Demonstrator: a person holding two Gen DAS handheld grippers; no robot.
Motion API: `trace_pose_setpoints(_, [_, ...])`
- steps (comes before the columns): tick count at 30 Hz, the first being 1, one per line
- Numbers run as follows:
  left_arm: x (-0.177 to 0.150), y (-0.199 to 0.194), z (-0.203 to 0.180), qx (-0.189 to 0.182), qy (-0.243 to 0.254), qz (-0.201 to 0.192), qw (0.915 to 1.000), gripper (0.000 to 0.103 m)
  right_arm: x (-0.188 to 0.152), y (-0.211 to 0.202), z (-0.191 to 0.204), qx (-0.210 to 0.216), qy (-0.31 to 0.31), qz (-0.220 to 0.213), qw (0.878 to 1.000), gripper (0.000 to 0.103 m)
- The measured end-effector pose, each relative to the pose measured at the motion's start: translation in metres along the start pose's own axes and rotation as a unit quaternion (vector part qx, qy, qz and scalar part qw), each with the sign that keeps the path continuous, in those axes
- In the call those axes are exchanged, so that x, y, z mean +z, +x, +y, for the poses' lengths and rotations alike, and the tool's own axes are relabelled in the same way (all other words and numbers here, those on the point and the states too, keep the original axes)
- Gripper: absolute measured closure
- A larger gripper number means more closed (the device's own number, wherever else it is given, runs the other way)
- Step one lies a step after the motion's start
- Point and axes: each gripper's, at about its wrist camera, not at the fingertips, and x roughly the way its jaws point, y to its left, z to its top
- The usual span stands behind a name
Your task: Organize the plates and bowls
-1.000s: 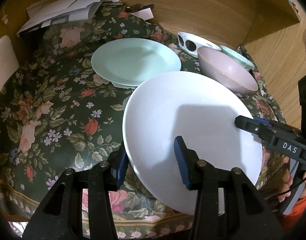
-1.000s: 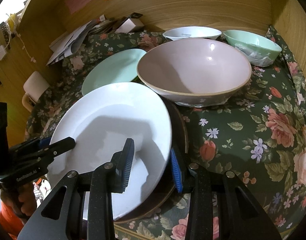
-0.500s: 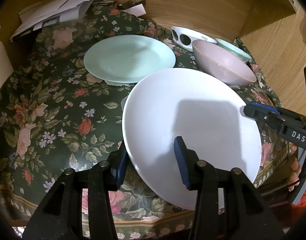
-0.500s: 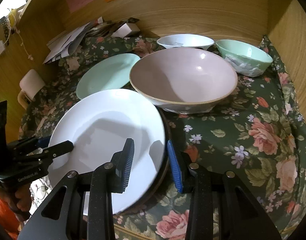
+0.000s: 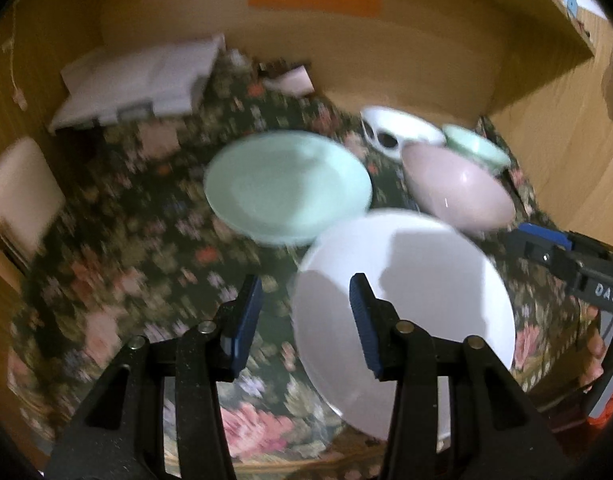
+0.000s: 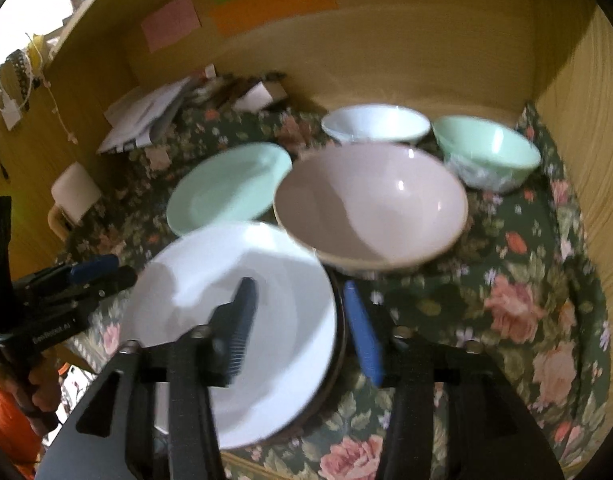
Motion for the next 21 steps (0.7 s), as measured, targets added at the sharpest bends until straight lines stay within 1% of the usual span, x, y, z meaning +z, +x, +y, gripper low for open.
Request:
trace_pose_setpoints(1, [0.007, -0.004, 0.003, 0.005, -0.001, -0.012, 0.9999, 0.049, 0.004, -0.002, 0.001, -0.001, -0.001, -0.008, 1.000, 0.052])
trace_pose_setpoints(2, [0.012, -0.005, 0.005, 0.008, -0.002, -0.019, 0.9998, 0.046, 0.008, -0.002, 0.003, 0.000, -0.003, -0.012, 1.000, 0.052])
trace_pose_setpoints(4, [0.023, -0.008, 0.011, 0.019, -0.003, -0.035, 0.9992, 0.036, 0.017, -0.003, 0.006, 0.003, -0.008, -0.019, 1.000, 0.052])
trace_pose_setpoints(5, [0.028, -0.008, 0.015, 0.025, -0.005, -0.042, 0.9988, 0.035, 0.023, -0.002, 0.008, 0.003, -0.011, -0.024, 1.000, 0.050])
trace_pose_setpoints(6, [0.033, -0.007, 0.019, 0.028, -0.008, -0.046, 0.9985, 0.034, 0.027, -0.001, 0.010, 0.001, -0.015, -0.027, 1.000, 0.044])
trace_pose_setpoints(8, [0.040, -0.005, 0.027, 0.031, -0.012, -0.047, 0.9983, 0.030, 0.040, 0.004, 0.015, -0.006, -0.026, -0.038, 0.999, 0.039])
trace_pose_setpoints(10, [0.047, -0.001, 0.035, 0.036, -0.018, -0.049, 0.9980, 0.018, 0.046, 0.008, 0.017, -0.007, -0.031, -0.040, 0.999, 0.038])
trace_pose_setpoints(12, [0.052, 0.003, 0.043, 0.044, -0.026, -0.052, 0.9973, 0.013, 0.054, 0.015, 0.019, -0.011, -0.038, -0.040, 0.998, 0.038])
trace_pose_setpoints(15, [0.063, 0.015, 0.056, 0.053, -0.037, -0.046, 0.9968, 0.011, 0.066, 0.032, 0.021, -0.009, -0.043, -0.033, 0.998, 0.038])
trace_pose_setpoints(18, [0.068, 0.027, 0.064, 0.058, -0.041, -0.037, 0.9968, 0.011, 0.076, 0.049, 0.023, -0.004, -0.045, -0.022, 0.999, 0.038])
trace_pose_setpoints(21, [0.071, 0.040, 0.072, 0.067, -0.040, -0.026, 0.9966, 0.011, 0.086, 0.066, 0.026, -0.008, -0.057, -0.014, 0.998, 0.038])
